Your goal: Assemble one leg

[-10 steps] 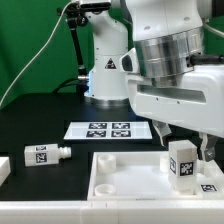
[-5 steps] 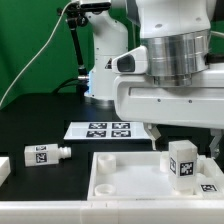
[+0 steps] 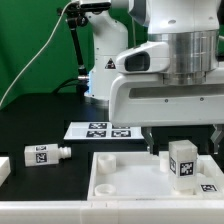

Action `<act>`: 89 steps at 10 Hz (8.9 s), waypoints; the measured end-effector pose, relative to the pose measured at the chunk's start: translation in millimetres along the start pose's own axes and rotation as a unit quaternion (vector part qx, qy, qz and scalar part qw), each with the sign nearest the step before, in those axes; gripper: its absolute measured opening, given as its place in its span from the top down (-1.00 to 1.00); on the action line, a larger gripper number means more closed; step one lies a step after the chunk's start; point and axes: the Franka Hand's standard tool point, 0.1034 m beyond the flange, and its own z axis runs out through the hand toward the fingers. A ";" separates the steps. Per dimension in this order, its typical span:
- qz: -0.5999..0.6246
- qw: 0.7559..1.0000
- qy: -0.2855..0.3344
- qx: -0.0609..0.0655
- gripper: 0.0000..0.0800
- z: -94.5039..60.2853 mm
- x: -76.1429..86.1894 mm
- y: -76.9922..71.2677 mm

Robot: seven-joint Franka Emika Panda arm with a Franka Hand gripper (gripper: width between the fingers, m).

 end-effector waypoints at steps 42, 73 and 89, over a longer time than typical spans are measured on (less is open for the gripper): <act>-0.079 0.996 0.048 -0.006 -0.62 -1.4 6.9 -5.0; 0.160 0.985 0.057 0.015 -0.62 -1.0 5.1 -0.4; 0.053 0.997 0.057 -0.006 0.29 1.3 3.6 -3.3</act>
Offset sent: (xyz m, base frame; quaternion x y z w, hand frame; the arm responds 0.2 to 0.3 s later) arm 0.0000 0.0000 0.0000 0.0000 0.0000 0.0000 1.0000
